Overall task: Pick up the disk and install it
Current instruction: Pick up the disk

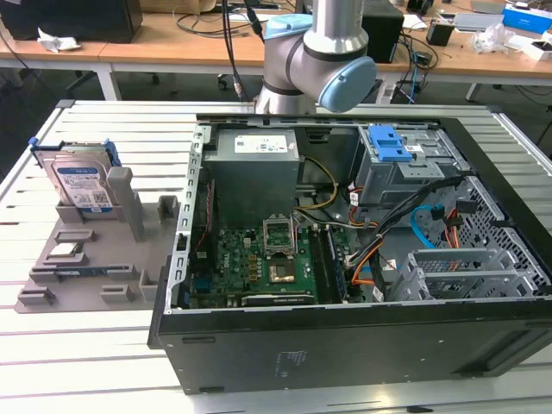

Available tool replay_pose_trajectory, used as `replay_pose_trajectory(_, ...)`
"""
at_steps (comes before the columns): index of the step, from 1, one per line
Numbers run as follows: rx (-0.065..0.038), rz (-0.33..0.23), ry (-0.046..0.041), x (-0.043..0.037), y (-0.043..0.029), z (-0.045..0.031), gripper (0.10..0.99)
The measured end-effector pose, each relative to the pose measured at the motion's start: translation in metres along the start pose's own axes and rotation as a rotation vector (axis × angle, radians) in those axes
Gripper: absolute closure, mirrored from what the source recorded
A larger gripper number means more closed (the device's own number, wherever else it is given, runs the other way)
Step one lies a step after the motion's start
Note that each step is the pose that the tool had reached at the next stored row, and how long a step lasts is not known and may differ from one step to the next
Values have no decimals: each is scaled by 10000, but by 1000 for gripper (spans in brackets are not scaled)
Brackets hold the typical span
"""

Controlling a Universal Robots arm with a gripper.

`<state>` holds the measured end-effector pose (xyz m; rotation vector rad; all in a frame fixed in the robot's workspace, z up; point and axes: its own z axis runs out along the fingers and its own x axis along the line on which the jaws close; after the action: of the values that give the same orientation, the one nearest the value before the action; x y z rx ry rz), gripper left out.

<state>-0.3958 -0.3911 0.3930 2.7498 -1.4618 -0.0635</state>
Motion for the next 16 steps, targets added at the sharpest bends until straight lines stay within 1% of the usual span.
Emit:
replay_pose_trajectory(3, -15, -641, 27, 0, 0, 0, 980)
replay_pose_trajectory(4, -23, -983, 42, 0, 0, 0, 980)
replay_pose_trajectory(8, -47, -2013, 86, 0, 0, 0, 980)
replay_pose_trajectory(16, -75, -3196, 137, 0, 0, 0, 980)
